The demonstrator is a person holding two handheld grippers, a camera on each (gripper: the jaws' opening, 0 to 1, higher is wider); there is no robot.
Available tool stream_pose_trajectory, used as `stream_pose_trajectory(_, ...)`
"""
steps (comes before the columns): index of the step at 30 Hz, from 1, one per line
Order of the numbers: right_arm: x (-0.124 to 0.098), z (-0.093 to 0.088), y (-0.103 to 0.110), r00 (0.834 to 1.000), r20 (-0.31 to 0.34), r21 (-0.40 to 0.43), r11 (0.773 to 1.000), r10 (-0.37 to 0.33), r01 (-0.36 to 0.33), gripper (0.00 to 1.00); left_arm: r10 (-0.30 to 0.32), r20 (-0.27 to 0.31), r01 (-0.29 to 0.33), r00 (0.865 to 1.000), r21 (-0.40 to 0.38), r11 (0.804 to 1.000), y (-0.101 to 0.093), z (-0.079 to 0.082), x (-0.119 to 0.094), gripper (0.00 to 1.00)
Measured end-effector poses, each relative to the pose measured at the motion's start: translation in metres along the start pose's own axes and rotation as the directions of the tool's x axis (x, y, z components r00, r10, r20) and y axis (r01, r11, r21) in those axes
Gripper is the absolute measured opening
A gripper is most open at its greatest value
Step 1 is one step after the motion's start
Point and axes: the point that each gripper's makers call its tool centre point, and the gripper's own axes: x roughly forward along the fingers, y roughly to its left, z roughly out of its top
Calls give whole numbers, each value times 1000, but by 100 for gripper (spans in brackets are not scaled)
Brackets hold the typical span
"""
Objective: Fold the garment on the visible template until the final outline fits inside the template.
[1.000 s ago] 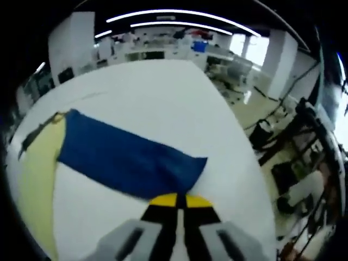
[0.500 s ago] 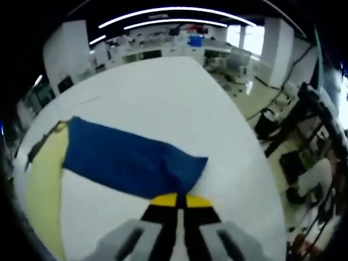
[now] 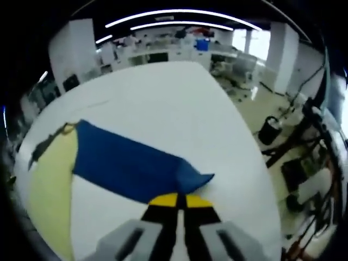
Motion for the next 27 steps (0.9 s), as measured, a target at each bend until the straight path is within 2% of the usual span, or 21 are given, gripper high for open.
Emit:
stream_pose_trajectory(2,-1,7,4,1000,6,-25,1000,1,-1,0,2,-1,-2,1000,-5,1000,1,-2,-1,97)
stream_pose_trajectory(3,-11,8,19,1000,14,-31,999,7,-7,0,5,-4,-5,1000,-7,1000,2,-3,-2,97)
stream_pose_trajectory(4,-12,10,23,1000,19,-32,999,13,-12,0,6,-4,-6,1000,-8,1000,2,-4,-3,97)
stream_pose_trajectory(5,-3,18,18,999,24,-38,999,23,-22,0,8,-3,-8,1000,-10,1000,2,-5,-3,97)
stream_pose_trajectory(8,-3,28,25,999,33,-59,998,38,-36,0,12,-5,-12,1000,-14,1000,4,-7,-4,97)
stream_pose_trajectory(9,12,41,8,998,34,-67,997,45,-43,0,12,-6,-12,1000,-15,1000,5,-8,-5,97)
stream_pose_trajectory(10,13,43,9,998,35,-71,996,48,-45,0,12,-5,-12,1000,-15,1000,5,-8,-5,97)
stream_pose_trajectory(11,5,42,24,998,38,-82,995,56,-53,0,11,-3,-11,1000,-16,1000,5,-8,-5,97)
stream_pose_trajectory(14,-1,48,41,996,48,-103,992,71,-66,0,11,-4,-11,1000,-14,1000,5,-9,-7,97)
stream_pose_trajectory(18,-17,47,76,994,53,-139,987,90,-82,0,17,2,-17,1000,-21,1000,7,-10,-8,97)
stream_pose_trajectory(21,-9,58,75,993,53,-163,982,101,-91,0,18,0,-18,1000,-23,1000,8,-11,-9,97)
stream_pose_trajectory(27,-15,63,100,992,56,-214,972,114,-100,0,19,-4,-19,1000,-28,999,9,-15,-12,96)
